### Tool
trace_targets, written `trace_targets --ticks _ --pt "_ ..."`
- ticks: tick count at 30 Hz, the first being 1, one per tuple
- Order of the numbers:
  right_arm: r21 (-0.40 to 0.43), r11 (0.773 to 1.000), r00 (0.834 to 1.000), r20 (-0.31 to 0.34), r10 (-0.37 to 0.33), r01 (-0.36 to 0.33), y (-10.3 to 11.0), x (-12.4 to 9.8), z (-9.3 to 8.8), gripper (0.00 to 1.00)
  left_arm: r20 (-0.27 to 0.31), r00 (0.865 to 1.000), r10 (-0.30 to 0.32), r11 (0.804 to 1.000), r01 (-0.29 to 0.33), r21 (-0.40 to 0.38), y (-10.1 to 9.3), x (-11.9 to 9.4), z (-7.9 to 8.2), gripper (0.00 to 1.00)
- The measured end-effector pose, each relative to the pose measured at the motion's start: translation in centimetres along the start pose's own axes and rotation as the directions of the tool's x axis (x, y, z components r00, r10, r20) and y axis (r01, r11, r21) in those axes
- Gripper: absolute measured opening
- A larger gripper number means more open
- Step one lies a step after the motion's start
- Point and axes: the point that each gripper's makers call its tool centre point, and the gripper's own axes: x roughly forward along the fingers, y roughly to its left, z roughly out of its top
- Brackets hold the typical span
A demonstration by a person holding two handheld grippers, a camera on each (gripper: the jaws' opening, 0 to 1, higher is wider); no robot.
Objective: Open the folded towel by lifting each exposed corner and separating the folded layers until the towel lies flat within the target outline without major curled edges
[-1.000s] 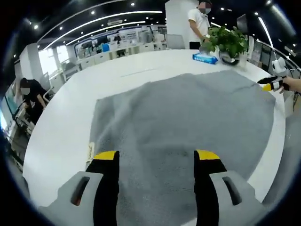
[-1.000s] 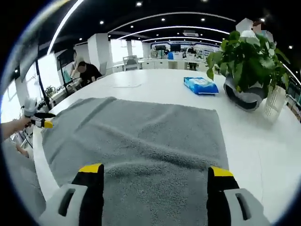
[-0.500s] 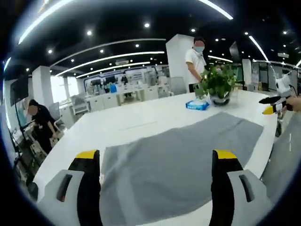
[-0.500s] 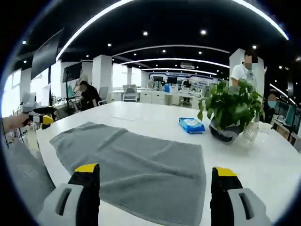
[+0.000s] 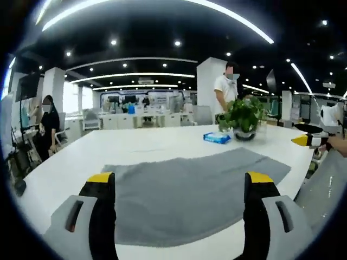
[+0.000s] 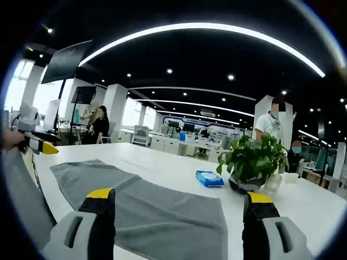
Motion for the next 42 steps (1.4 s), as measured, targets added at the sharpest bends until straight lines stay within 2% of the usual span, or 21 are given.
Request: trace_targets --ticks 1,2,3,5,7,9,10,12,14,16,23,42 --pt "-0.011 1.0 1.0 -0.011 0.0 0.0 0.0 0.0 -0.4 1.0 -0.007 1.0 -0.003 1.0 0.003 0.021 -0.2 0.1 -0.3 0.99" --pt "-0.025 1.0 1.0 -0.029 -0.007 0.007 -0.1 0.0 -0.7 1.0 -0.038 0.999 -0.005 0.997 0.008 0.075 -0.1 0.1 -0.6 0.99" --pt "-0.034 0.999 0.999 -0.042 -0.014 0.013 -0.2 0.0 -0.8 1.0 -0.049 0.999 0.023 0.994 -0.018 0.105 0.5 0.1 -0.5 0.99" --pt "-0.024 1.0 0.999 -0.037 0.008 -0.009 0.0 0.2 -0.9 1.0 0.032 0.999 -0.017 0.998 0.015 0.063 -0.1 0.2 0.6 0.99" --pt "-0.029 0.999 0.999 -0.045 0.013 -0.014 0.2 0.2 -1.0 1.0 -0.013 1.0 -0.022 0.999 0.022 0.026 0.1 0.1 -0.3 0.99" --pt "-0.031 0.999 0.998 -0.056 0.012 -0.013 0.3 0.2 -1.1 1.0 -0.034 0.999 -0.003 0.999 0.005 0.053 0.4 0.1 -0.8 0.99" --pt "-0.022 1.0 0.998 -0.059 0.014 -0.015 0.4 0.2 -1.2 1.0 -0.032 0.999 -0.007 0.997 0.01 0.077 0.4 0.1 -0.9 0.99" --pt "-0.012 1.0 0.998 -0.062 0.018 -0.019 0.5 0.2 -1.3 1.0 -0.04 0.999 -0.011 0.998 0.013 0.067 0.3 0.2 -1.1 0.99" --pt "-0.016 1.0 0.997 -0.07 0.02 -0.021 0.7 0.2 -1.4 1.0 -0.04 0.999 -0.017 1.0 0.018 0.021 0.4 0.1 -1.2 0.98" --pt "-0.016 0.999 0.997 -0.077 0.028 -0.029 0.9 0.3 -1.5 1.0 -0.043 0.999 -0.013 1.0 0.013 0.01 0.5 0.0 -1.2 0.98" --pt "-0.001 0.999 0.994 -0.101 0.031 -0.032 1.0 0.3 -2.1 0.97 -0.071 0.997 -0.022 0.998 0.026 0.052 0.1 0.1 -1.8 0.96" --pt "0.014 1.0 0.992 -0.125 0.017 -0.016 1.1 0.0 -2.4 0.97 -0.093 0.995 -0.035 0.998 0.041 0.058 -0.3 -0.1 -2.2 0.94"
